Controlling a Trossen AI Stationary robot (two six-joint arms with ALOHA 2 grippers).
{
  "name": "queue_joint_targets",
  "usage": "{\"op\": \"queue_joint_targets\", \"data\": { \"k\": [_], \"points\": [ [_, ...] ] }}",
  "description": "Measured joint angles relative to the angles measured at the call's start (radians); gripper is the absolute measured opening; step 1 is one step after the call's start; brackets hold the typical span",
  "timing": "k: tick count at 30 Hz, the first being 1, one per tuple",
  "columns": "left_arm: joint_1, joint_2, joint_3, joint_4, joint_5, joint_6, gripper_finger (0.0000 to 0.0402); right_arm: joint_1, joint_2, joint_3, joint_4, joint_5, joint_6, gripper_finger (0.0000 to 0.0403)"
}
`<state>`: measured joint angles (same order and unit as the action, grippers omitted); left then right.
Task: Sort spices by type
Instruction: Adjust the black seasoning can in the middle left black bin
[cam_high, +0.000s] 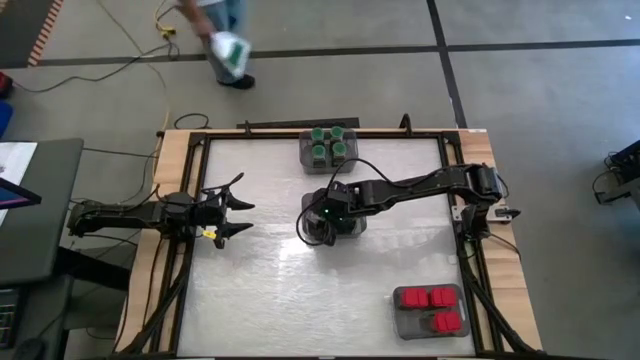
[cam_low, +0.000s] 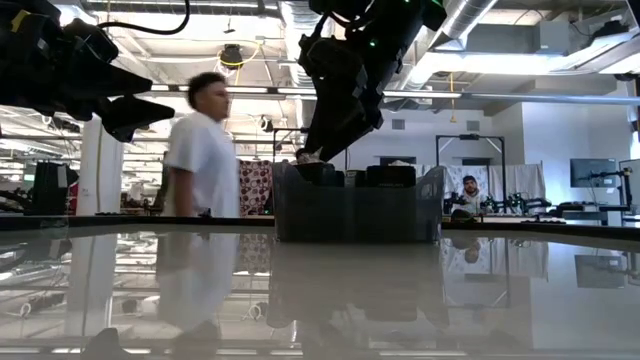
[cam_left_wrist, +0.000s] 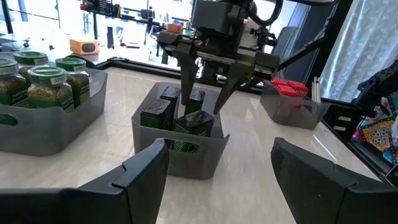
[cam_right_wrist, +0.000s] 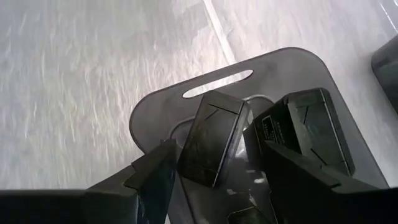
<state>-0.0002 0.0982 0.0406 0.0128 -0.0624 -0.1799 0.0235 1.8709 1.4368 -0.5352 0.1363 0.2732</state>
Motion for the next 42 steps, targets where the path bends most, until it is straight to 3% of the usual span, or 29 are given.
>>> {"op": "queue_joint_targets", "data": {
  "k": [26,37,42],
  "points": [
    [0.0,0.0,0.0,0.0,-0.001,0.0,0.027,-0.006,0.048,0.0,-0.003,-0.007,-0.035,0.0263],
    [0.0,0.0,0.0,0.0,-0.001,0.0,0.027,-0.006,0.048,0.0,-0.021,-0.008,-0.082,0.0156],
    [0.0,0.0,0.0,0.0,-0.001,0.0,0.027,-0.007,0.03,0.016,-0.118,-0.008,-0.177,0.0155]
  ]
}}
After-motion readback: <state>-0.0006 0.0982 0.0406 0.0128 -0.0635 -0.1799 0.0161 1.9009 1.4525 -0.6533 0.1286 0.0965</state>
